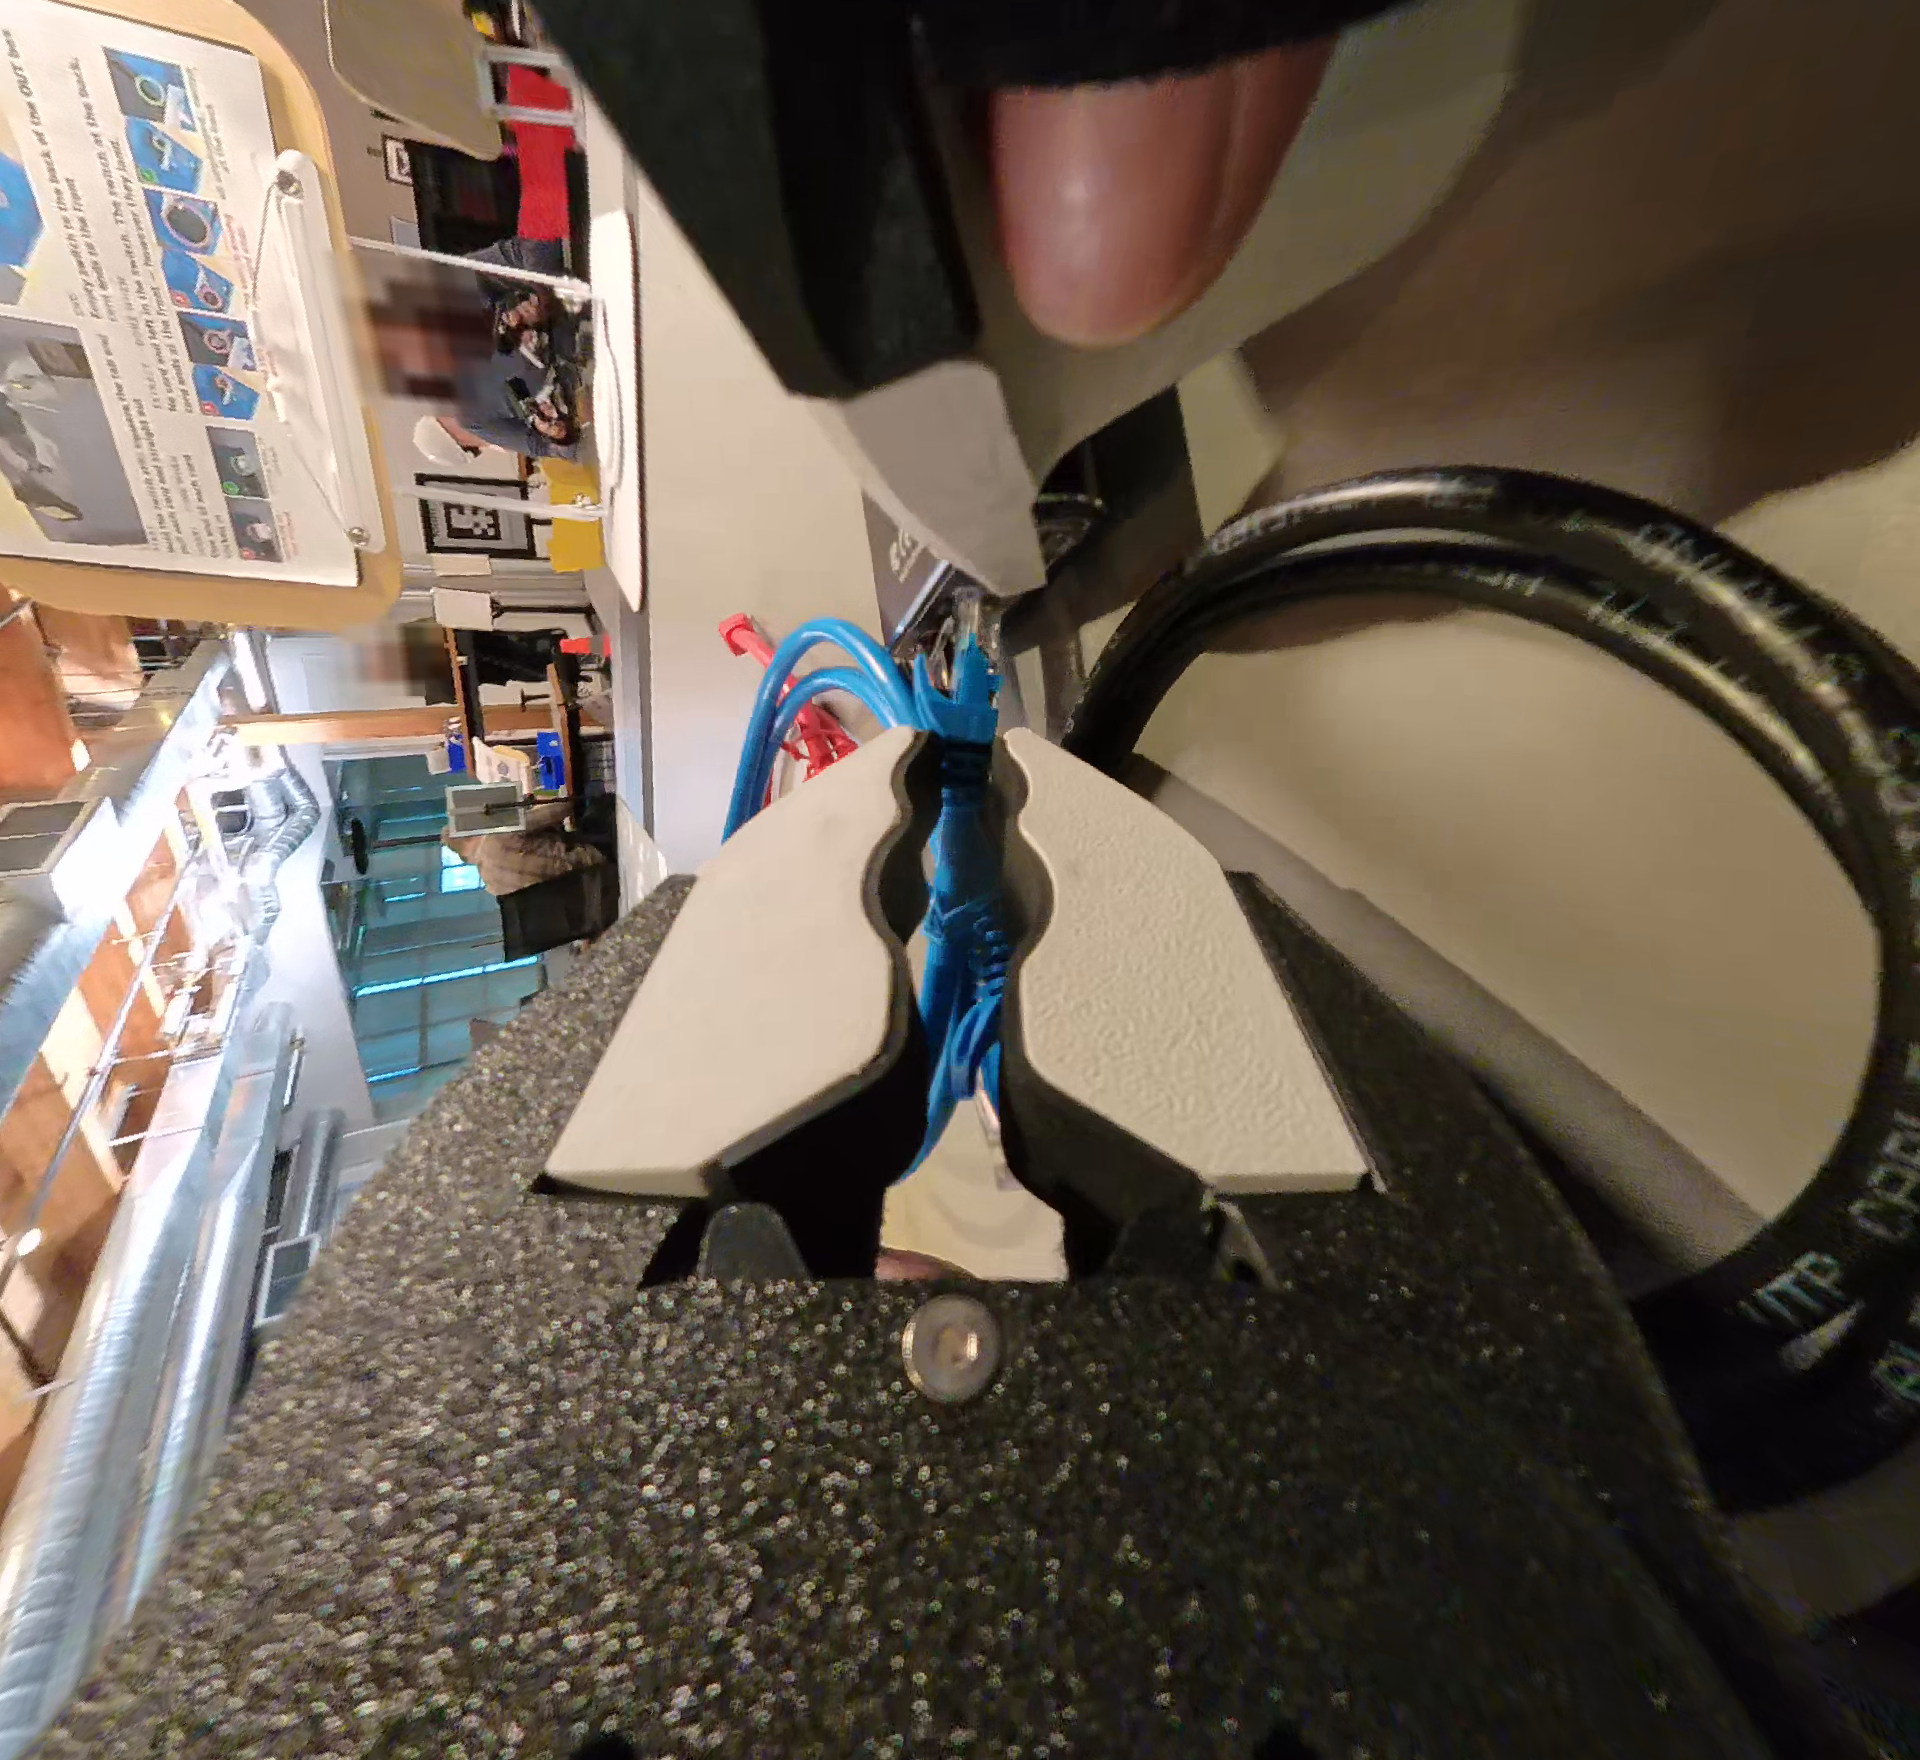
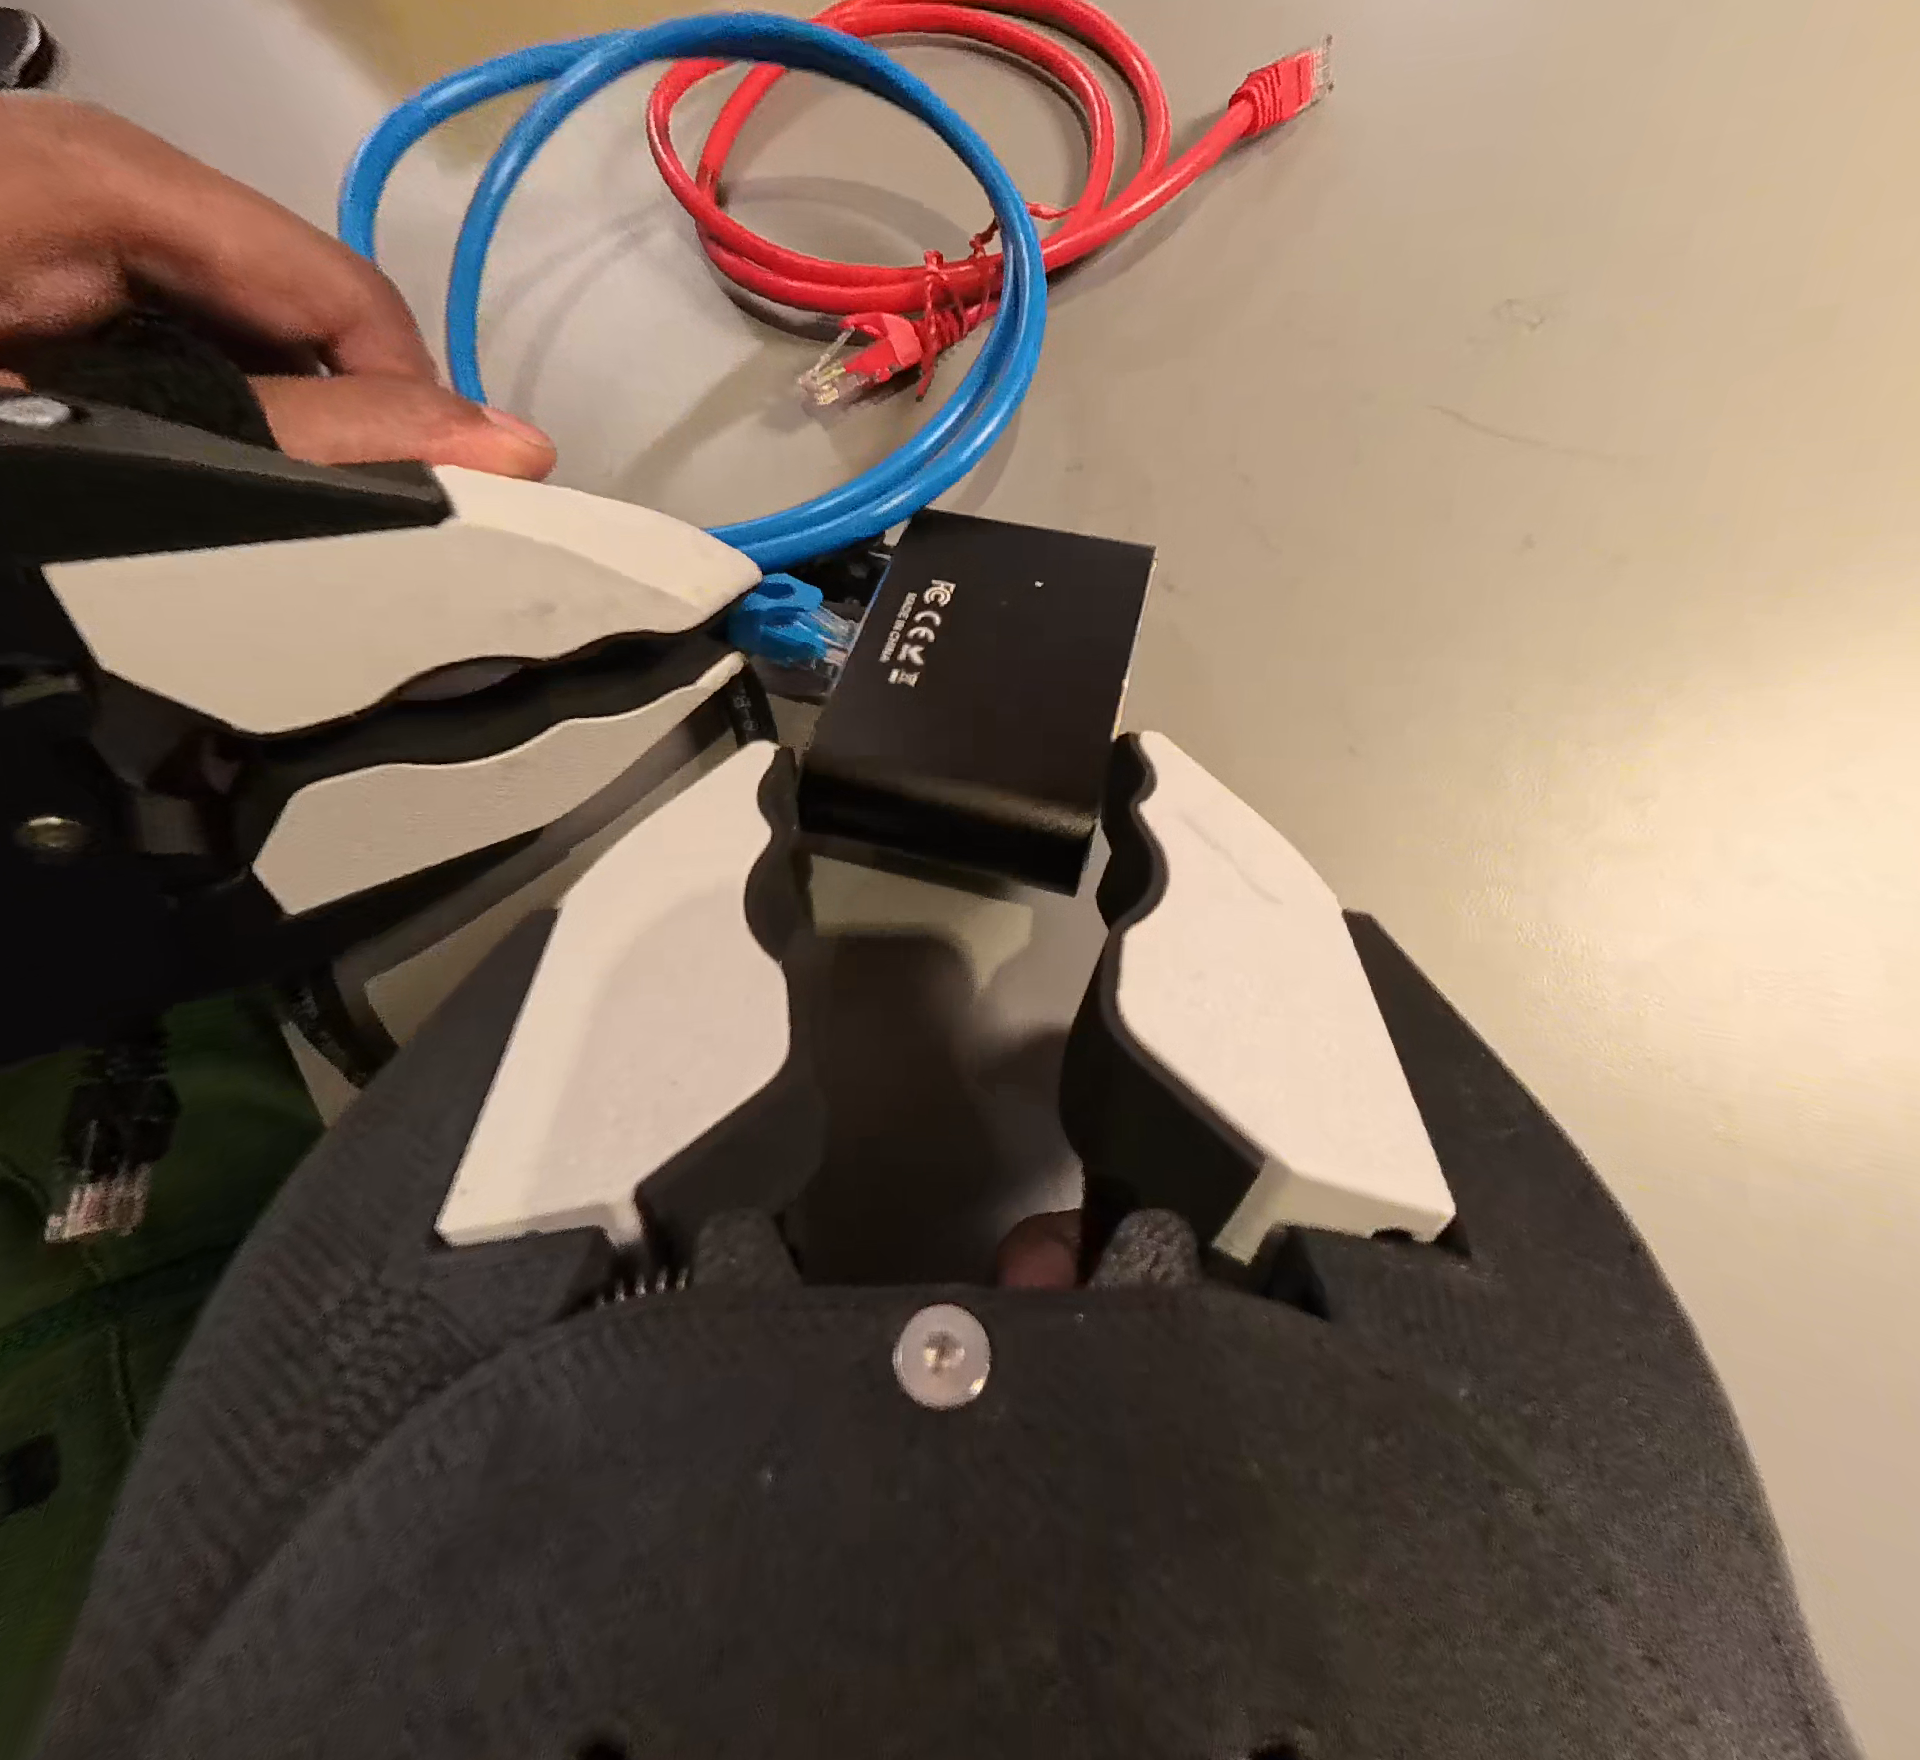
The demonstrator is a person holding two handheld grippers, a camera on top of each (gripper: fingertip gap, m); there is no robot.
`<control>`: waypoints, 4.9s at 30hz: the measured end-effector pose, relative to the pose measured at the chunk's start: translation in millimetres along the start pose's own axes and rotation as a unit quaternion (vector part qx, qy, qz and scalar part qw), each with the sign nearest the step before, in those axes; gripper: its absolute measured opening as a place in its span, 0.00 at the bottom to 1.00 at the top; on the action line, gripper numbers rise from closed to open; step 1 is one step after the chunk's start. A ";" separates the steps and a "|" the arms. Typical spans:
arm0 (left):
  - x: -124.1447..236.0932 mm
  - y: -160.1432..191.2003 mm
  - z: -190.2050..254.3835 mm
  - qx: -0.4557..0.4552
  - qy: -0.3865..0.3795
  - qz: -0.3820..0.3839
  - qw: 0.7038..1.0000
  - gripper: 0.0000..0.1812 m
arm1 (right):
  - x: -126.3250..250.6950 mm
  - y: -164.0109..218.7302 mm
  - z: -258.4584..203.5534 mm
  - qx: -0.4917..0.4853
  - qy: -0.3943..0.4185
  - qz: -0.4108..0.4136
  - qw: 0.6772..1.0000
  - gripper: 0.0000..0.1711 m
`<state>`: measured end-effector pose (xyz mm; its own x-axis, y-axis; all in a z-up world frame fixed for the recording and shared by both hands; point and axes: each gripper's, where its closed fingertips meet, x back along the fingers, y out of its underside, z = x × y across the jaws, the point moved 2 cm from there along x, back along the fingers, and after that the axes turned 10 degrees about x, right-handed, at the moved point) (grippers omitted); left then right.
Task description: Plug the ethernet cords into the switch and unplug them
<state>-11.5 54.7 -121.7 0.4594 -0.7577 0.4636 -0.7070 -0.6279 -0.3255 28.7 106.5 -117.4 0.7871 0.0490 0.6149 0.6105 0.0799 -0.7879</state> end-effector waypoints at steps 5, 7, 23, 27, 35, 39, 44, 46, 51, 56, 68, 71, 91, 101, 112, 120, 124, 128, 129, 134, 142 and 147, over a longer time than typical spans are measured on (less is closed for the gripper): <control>-2.2 -1.0 -0.8 0.017 0.009 0.024 1.000 0.05 | -1.8 1.5 1.3 -0.010 -0.003 -0.007 1.000 0.33; -3.0 -1.2 -1.1 0.022 0.011 0.029 0.999 0.05 | -2.8 1.9 1.9 -0.012 -0.002 -0.010 1.000 0.33; -3.0 -0.2 -1.5 -0.010 0.000 0.028 1.000 0.05 | -12.2 12.5 10.4 0.065 0.074 -0.082 0.992 0.33; -3.0 4.9 -6.8 -0.010 0.004 0.027 1.000 0.05 | -12.3 6.8 10.4 0.055 0.046 -0.054 0.996 0.33; 4.5 2.5 -13.3 -0.039 0.003 0.031 0.999 0.05 | 2.8 -4.3 10.2 0.009 0.000 0.000 1.000 0.33; 3.0 0.8 -9.1 -0.056 0.006 -0.008 0.998 0.05 | 4.2 -5.5 9.6 0.002 -0.004 0.008 1.000 0.33; -0.7 -2.1 -7.5 -0.046 -0.012 -0.014 0.999 0.05 | 4.9 -3.6 11.8 -0.014 -0.011 0.012 1.000 0.32; -0.9 -2.2 -7.9 -0.024 -0.013 -0.006 1.000 0.05 | 5.4 -3.3 11.8 -0.025 -0.022 0.018 0.999 0.32; -1.1 -3.4 -8.5 -0.017 -0.028 0.002 0.999 0.05 | 5.8 -5.3 11.8 -0.043 -0.039 0.032 0.998 0.32; -4.9 -4.4 -6.9 -0.033 -0.036 0.005 0.999 0.05 | 7.8 -10.0 11.0 -0.058 -0.048 0.048 0.996 0.31; -12.2 -1.9 -7.6 0.024 -0.015 0.051 0.998 0.05 | 8.8 -8.1 8.9 -0.037 -0.053 0.048 0.997 0.33; -12.6 -3.3 -7.4 0.028 -0.018 0.059 0.998 0.06 | 3.2 -4.2 5.5 -0.026 -0.046 0.024 0.998 0.39; -13.9 -1.3 -12.5 0.074 -0.026 0.065 0.995 0.11 | -7.8 -5.2 11.4 0.008 0.024 -0.001 1.000 0.35; -20.9 -0.4 -11.2 0.112 0.006 0.030 0.993 0.07 | -5.8 -9.6 11.1 -0.004 0.014 0.019 1.000 0.34; -18.2 -3.8 -14.1 0.075 -0.019 0.108 0.991 0.07 | -1.1 -10.9 12.4 -0.032 -0.023 0.039 0.998 0.34; -14.4 -5.8 -19.2 0.070 -0.033 0.115 0.990 0.06 | 3.8 -17.4 8.1 0.001 -0.014 0.054 0.998 0.34; -12.7 -7.2 -21.8 0.075 -0.036 0.118 0.989 0.07 | 8.6 -21.9 5.6 0.009 -0.005 0.058 0.998 0.34; -10.1 -15.3 -24.8 0.081 -0.050 0.156 0.983 0.07 | 16.5 -22.7 10.7 0.012 -0.014 0.077 0.997 0.34; -7.6 -18.9 -25.6 0.082 -0.053 0.171 0.980 0.09 | 19.3 -23.2 13.1 0.007 -0.017 0.086 0.996 0.34; 13.7 -32.7 -32.2 0.101 -0.043 0.256 0.961 0.19 | 37.3 -13.9 29.1 0.016 -0.016 0.094 0.995 0.34; 21.0 10.1 -66.4 0.206 -0.003 0.281 0.937 0.18 | 74.0 19.4 81.2 -0.004 0.040 0.082 0.996 0.33; -19.2 74.0 -56.6 0.225 0.075 0.127 0.963 0.24 | 74.1 35.1 107.1 -0.062 0.081 0.074 0.992 0.32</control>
<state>-103.1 32.9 -108.0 0.1964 -0.8836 0.4250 -0.4657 -0.4655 -0.7526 99.1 219.5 -96.0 0.8666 -0.1095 0.4868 0.4855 -0.0403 -0.8733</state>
